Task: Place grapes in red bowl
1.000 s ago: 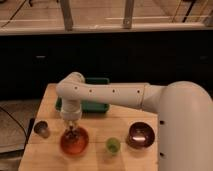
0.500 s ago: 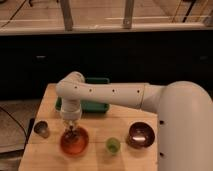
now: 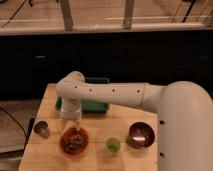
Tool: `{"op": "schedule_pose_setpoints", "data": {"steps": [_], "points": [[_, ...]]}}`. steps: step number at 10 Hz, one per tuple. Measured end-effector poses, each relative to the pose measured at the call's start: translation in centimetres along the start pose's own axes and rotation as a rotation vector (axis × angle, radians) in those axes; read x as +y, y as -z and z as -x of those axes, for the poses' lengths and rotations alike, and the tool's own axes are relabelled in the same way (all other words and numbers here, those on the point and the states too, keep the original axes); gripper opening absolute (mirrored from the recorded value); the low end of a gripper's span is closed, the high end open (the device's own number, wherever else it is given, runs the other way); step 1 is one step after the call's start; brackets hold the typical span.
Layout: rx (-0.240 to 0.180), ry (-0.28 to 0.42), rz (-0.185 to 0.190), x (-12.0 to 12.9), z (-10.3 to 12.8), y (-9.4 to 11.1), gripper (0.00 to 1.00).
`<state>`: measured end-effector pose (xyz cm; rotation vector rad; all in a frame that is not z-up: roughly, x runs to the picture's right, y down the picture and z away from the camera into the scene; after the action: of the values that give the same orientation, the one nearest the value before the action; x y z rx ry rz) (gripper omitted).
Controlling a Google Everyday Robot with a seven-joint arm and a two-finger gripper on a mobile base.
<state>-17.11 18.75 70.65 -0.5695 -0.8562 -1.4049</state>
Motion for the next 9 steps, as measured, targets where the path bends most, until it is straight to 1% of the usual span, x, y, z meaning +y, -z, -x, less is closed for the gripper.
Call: {"op": "schedule_pose_setpoints", "data": {"steps": [9], "points": [[-0.005, 0.0, 0.001, 0.05, -0.18, 0.01, 0.43]]}}
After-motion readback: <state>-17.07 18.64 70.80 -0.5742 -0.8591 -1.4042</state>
